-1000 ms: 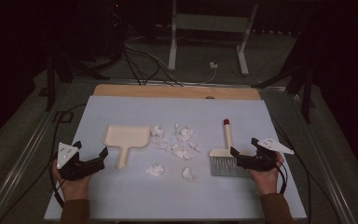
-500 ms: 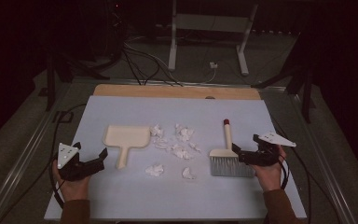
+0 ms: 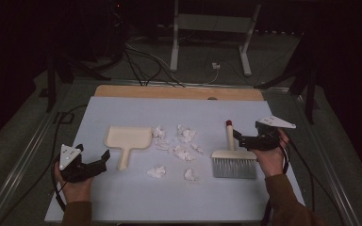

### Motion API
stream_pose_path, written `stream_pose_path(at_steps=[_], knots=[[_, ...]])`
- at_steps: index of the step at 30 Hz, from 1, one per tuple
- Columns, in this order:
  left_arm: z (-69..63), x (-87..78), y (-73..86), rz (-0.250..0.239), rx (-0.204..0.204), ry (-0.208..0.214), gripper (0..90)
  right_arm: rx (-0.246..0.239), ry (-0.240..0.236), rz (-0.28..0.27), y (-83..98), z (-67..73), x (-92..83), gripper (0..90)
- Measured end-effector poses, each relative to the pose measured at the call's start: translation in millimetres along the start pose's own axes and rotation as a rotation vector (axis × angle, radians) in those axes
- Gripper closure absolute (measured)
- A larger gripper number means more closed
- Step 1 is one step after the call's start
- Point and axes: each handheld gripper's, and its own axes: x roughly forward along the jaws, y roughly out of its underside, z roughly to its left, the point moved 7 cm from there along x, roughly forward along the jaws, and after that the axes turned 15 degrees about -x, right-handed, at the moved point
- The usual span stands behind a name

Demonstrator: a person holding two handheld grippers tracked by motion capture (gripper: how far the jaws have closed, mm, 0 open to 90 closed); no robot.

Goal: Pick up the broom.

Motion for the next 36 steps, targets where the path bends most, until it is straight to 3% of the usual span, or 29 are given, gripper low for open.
stream_pose_path(at_steps=[11,16,22,24,30,36], knots=[[-2.2,1.9,2.4,0.005,0.019,-0.018,0.4,0.002,0.033,0.065,-26.2,-17.3,28.5,0.0],[-2.5,1.8,2.9,0.007,0.026,-0.022,0.4,0.002,0.045,0.131,-30.5,-24.3,48.4,0.0],[-2.0,2.5,3.4,0.008,0.029,-0.029,0.4,0.012,0.035,0.197,-25.8,-28.9,69.2,0.0],[-2.2,2.8,3.5,0.008,0.028,-0.029,0.4,0.026,0.030,0.242,-20.7,-31.7,81.3,0.0],[-3.3,3.8,4.5,0.013,0.037,-0.030,0.4,0.024,0.042,0.285,-16.0,-33.1,98.8,0.0],[-3.1,3.3,4.7,0.014,0.035,-0.034,0.4,0.040,0.045,0.368,-0.2,-35.1,120.1,7.1]])
